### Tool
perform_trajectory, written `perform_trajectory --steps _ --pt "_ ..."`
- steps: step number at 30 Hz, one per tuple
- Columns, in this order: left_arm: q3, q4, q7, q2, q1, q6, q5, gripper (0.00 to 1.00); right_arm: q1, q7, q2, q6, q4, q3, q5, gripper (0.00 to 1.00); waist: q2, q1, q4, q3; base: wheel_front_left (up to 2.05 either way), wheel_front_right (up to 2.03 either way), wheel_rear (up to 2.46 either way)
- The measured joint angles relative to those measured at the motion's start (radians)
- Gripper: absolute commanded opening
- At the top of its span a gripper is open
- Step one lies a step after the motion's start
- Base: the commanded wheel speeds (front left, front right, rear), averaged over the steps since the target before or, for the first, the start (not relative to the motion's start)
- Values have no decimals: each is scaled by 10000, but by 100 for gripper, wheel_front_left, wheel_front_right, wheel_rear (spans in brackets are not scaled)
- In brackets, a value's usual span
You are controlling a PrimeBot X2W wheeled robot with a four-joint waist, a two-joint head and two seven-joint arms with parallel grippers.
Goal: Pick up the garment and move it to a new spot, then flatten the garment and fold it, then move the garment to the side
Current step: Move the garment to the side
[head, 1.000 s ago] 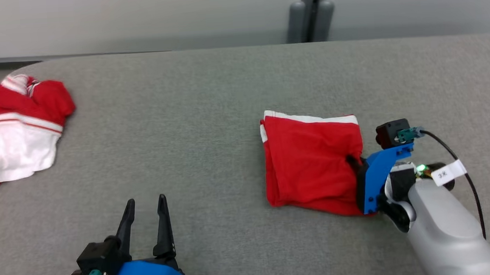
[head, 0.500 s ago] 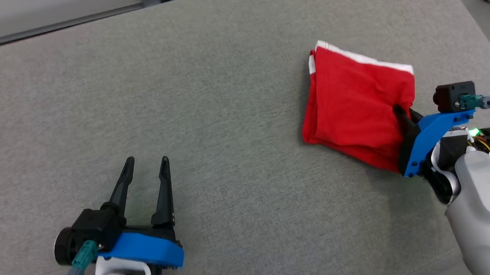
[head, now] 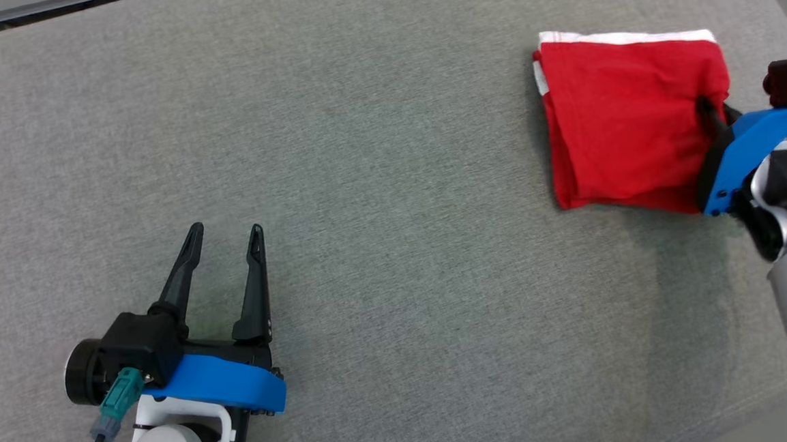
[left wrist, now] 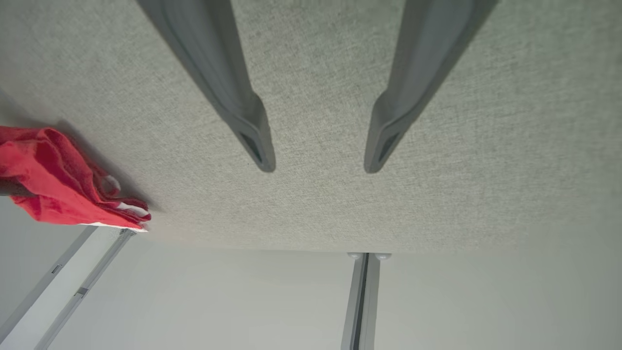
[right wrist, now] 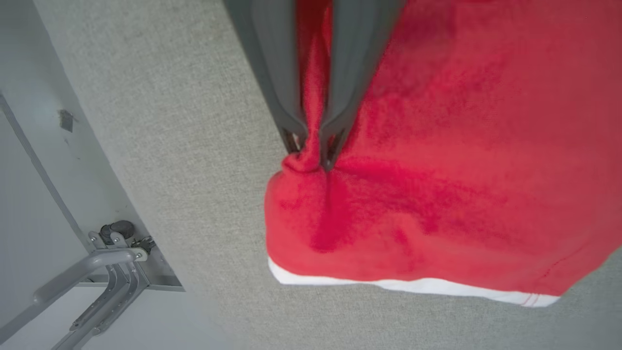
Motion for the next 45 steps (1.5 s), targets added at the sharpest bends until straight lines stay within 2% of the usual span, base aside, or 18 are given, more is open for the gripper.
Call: perform_trajectory --steps 8,15,16,17,18,26,37,45 --pt "46 -293 58 144 27 138 19 100 -1292 677 -1085 0 836 -834 -1074 0 0 0 855 382 0 0 0" --pt "21 -383 50 146 29 190 19 100 -1824 688 -1522 0 1074 -1453 -1839 0 0 0 1405 664 0 0 0" --pt "15 -383 40 144 29 190 19 100 -1852 679 -1519 0 1106 -1547 -1906 21 0 0 1448 683 0 0 0" --pt "13 -376 36 142 29 190 13 100 -1854 560 -1517 0 1112 -1628 -1969 57 0 0 1483 692 0 0 0" --pt "12 -370 21 132 29 192 10 100 -1856 441 -1519 0 1110 -1707 -2061 100 0 0 1507 694 0 0 0" --pt "2 -205 -111 23 25 213 -117 100 -1909 -148 -1208 0 1080 -1613 -2479 100 0 -1 1445 412 0 0 0" --pt "311 564 -581 -157 -20 98 -623 100 -1913 -1083 -384 0 757 142 -1847 100 0 -2 1509 -636 0 0 0" --pt "890 1601 -1126 -307 315 174 -1154 100 -659 -1964 431 0 389 1189 -1407 100 0 -3 1929 -1970 0 0 0"
